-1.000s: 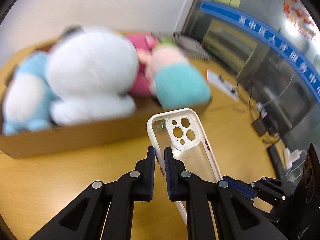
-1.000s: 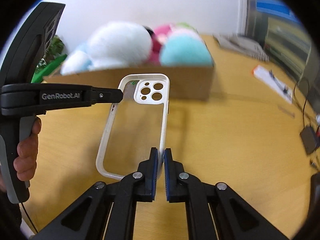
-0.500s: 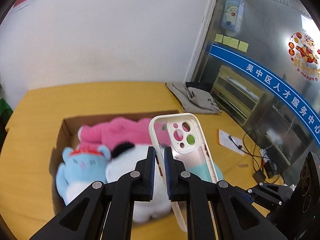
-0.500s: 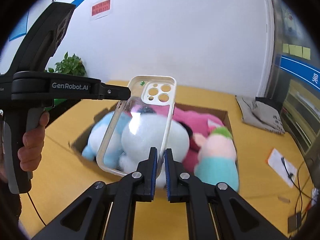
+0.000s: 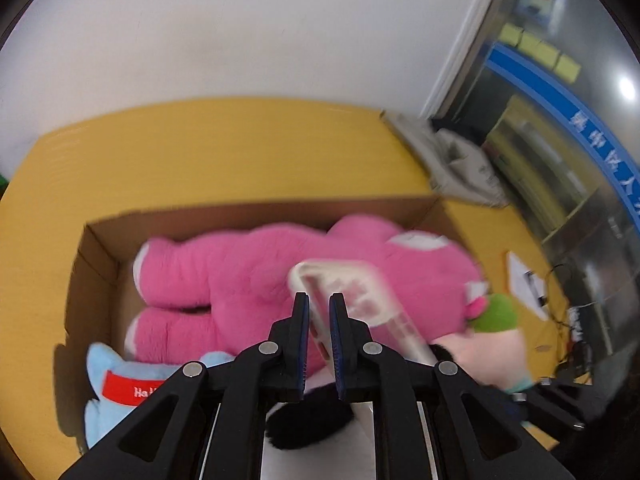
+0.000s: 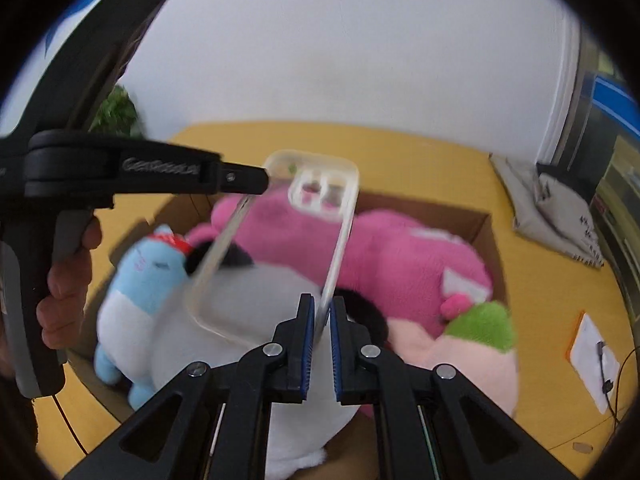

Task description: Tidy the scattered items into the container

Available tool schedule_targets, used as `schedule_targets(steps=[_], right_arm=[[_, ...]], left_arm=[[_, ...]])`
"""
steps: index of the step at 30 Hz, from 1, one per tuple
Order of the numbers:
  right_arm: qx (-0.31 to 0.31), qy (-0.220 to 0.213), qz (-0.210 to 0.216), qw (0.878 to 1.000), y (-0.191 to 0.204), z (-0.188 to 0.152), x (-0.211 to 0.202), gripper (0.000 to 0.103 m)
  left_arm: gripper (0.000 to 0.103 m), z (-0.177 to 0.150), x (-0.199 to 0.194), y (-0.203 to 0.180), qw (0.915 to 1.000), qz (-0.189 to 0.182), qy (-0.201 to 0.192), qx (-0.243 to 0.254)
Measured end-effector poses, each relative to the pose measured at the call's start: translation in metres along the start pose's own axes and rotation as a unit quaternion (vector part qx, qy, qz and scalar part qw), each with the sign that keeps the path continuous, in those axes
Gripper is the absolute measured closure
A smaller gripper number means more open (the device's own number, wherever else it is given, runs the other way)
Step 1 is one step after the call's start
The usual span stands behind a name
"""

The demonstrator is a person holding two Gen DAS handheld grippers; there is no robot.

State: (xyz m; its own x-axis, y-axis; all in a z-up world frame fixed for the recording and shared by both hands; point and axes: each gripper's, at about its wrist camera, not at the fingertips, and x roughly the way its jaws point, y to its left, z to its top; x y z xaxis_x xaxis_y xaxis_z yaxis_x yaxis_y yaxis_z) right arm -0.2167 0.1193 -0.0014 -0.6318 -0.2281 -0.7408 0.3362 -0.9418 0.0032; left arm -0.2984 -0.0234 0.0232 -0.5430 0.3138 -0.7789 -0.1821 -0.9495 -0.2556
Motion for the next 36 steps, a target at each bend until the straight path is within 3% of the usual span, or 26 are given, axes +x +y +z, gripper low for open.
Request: schedule_targets(steps=[2,3,4,5,6,7,9,16,20,24,30,36], right_arm=[[0.002,-0.007,0.0,1.0,0.0,-0.003,-0.004,0.097],[0.004,-0.011,0.003,1.0,-0.002,-0.003,-0.008,0.096],[0.003,-0.014,0.0,1.0,-0.003,-0.003,-0.013,0.089],[0.001,-0.019,-0.006,1.0,-0.003,-0.004,-0.019,0.082],[0.003,-0.025,-0.013,1.0,-0.005,-0.005,-0.026,0.064],[0.01,-0.033,-0.017,0.999,-0.007,-0.008,-0.033,0.044],[0.033,-0.051,-0.006,0.998,-0.013,-0.016,-0.052,0.027],[0.079,-0.077,0.004,0.994,-0.021,-0.065,-0.108,0.025],[0.074,-0.07,-0.005,0.995,-0.008,-0.098,-0.12,0.025],[0.083,-0.077,-0.001,0.994,0.002,-0.128,-0.124,0.025],[0.063,-0.086,-0.025,0.994,0.019,-0.161,-0.14,0.025],[0.052,-0.099,-0.039,0.993,0.024,-0.182,-0.164,0.025]], left_arm=[[0.085,-0.003,-0.004,0.003,0.9998,-0.012,-0.011,-0.01],[0.075,-0.004,-0.011,0.004,0.9996,-0.011,-0.019,-0.016],[0.068,-0.005,-0.019,0.005,0.9994,-0.009,-0.028,-0.018],[0.055,-0.007,-0.03,0.006,0.9988,-0.008,-0.043,-0.02],[0.042,-0.01,-0.044,0.008,0.9979,-0.008,-0.06,-0.021],[0.036,-0.013,-0.057,0.01,0.9969,-0.009,-0.075,-0.023],[0.024,-0.027,-0.089,0.016,0.9941,-0.009,-0.105,-0.026],[0.016,-0.12,-0.169,0.031,0.9879,0.049,-0.146,-0.023],[0.005,-0.183,-0.191,0.033,0.9838,0.079,-0.154,-0.046],[0.001,-0.237,-0.203,0.021,0.9796,0.102,-0.167,-0.043],[0.001,-0.28,-0.208,0.002,0.9804,0.098,-0.166,-0.041],[0.001,-0.299,-0.215,-0.031,0.9771,0.102,-0.186,-0.017]])
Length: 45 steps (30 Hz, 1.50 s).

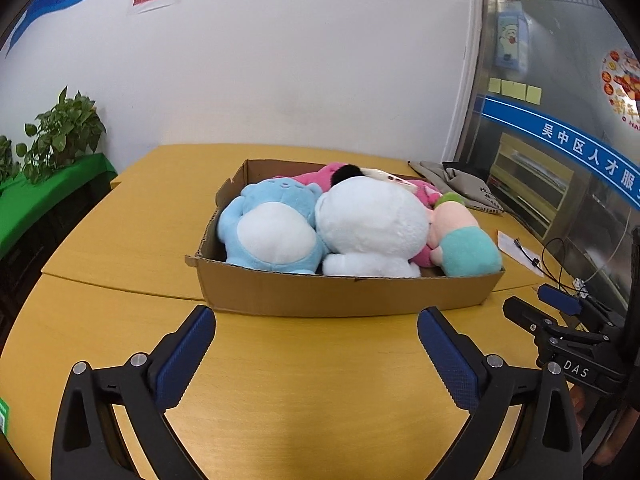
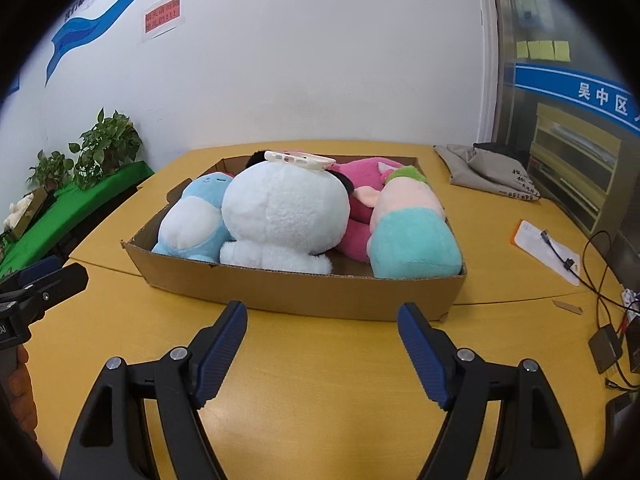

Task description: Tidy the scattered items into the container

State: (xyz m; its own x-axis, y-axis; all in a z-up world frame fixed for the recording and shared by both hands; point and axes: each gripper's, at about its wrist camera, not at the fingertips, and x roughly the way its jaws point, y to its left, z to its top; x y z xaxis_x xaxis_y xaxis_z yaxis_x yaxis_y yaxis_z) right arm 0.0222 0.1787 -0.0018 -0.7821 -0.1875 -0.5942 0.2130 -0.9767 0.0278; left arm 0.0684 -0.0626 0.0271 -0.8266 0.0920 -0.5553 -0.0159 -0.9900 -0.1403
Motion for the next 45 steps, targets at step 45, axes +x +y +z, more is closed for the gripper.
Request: schedule_targets(steps=[45], right_arm=[[-0.017,-0.041,-0.04,0.998,0.009,-0.015,-0.048,0.025]], left_arm=[[0.001,-0.013,-0.031,-0.039,0.9992,0.009,-0.039,0.005]])
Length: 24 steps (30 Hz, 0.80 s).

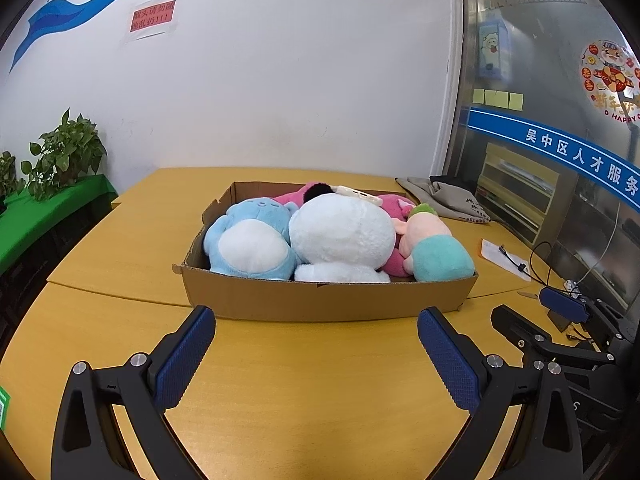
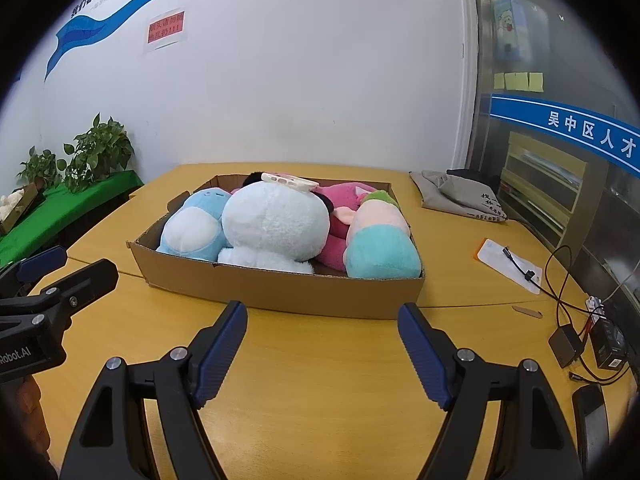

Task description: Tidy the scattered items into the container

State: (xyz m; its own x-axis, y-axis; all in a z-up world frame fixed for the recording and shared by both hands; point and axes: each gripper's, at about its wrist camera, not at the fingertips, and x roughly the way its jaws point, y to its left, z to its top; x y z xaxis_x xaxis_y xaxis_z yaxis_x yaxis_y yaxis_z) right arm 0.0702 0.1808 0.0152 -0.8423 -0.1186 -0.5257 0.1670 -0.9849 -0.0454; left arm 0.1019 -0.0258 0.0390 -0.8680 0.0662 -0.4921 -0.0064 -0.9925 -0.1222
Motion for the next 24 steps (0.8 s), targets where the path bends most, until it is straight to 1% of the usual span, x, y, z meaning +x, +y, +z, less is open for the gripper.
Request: schedule_targets(steps=[19,24], right_arm=[[-0.017,0.008,-0.01,1.0,0.009,-0.003,0.01,0.025],[-0.017,0.01,-0.011,1.0,0.009,-0.002,0.014,0.025]], left_arm=[[0.0,-0.005,0.013,0.002,0.9999,0.003,0.01,0.002],[0.0,-0.005,0.017,0.001,0.9998,0.011,0.016,0.006]])
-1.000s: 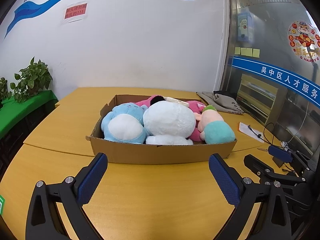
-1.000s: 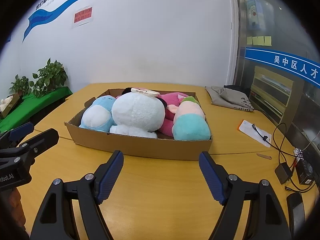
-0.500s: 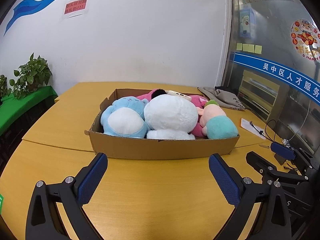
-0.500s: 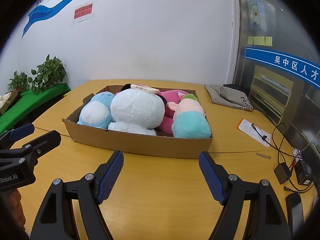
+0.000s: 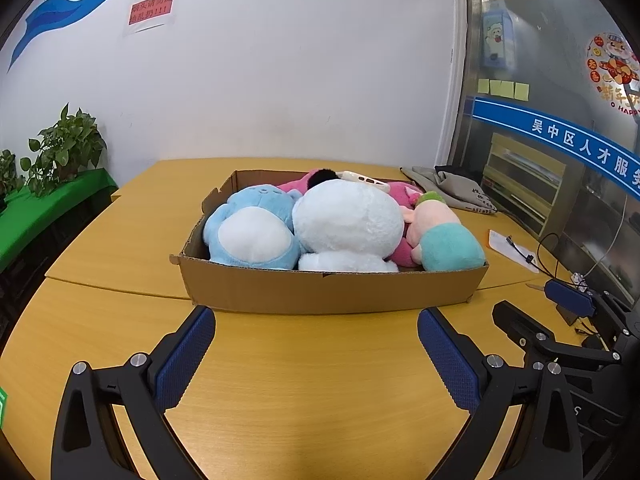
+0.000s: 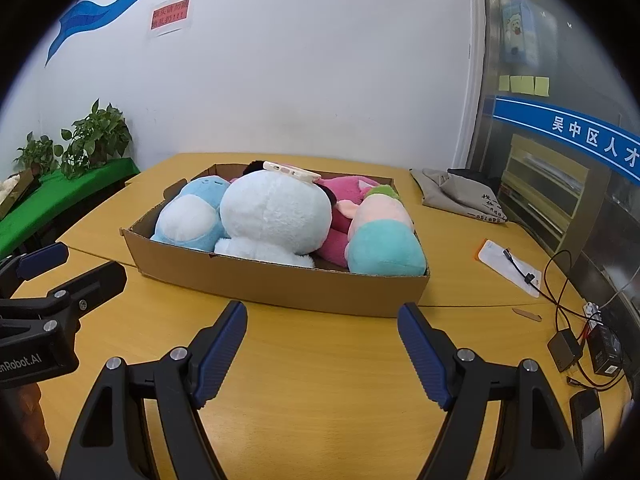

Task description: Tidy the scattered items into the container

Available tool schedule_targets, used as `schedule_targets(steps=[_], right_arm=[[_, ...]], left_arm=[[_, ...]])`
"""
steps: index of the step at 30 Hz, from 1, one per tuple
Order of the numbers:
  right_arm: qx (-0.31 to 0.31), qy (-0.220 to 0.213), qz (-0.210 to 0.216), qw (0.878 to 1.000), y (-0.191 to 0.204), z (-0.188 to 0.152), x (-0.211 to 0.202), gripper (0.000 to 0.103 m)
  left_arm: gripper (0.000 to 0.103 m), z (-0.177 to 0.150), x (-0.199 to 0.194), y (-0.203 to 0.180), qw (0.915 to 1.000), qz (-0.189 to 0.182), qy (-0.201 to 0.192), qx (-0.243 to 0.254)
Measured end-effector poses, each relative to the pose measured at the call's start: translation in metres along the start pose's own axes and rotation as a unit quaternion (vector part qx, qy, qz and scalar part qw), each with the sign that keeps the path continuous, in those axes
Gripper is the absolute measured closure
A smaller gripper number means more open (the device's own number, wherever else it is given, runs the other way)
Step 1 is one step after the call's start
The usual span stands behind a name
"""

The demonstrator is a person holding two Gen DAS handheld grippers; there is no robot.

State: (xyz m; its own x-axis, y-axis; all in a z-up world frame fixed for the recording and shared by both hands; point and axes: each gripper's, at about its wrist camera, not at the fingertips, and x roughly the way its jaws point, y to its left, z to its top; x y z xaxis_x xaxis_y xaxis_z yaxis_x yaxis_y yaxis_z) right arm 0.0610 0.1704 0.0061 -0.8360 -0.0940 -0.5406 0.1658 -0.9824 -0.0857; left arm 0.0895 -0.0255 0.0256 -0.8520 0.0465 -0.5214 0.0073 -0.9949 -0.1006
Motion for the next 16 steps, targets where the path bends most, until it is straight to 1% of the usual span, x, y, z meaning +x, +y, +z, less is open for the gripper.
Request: schedule_targets(steps=[2,5,9,16], right_arm=[[0.0,0.002,0.001,1.0,0.0,0.0,0.002,0.025],[-0.001,0.006,0.001,1.0,0.002,-0.001,0.005,0.025],[0.0,0.009,0.001,1.0,0.0,-0.001,0.009,0.025],[0.005,0.014,0.001,1.0,-0.002,-0.002,0.015,0.025]], left_arm=[[0.0,0.0,0.002,0.001,1.0,0.003,0.001,0.001],[0.0,-0.001,0.004,0.003,0.9999,-0.005,0.006,-0.009],[0.0,-0.001,0.013,0.003,0.9994,-0.017,0.024,-0.016],[0.0,-0.004,0.019,-0.003,0.9991,-0.017,0.038,-0.001]])
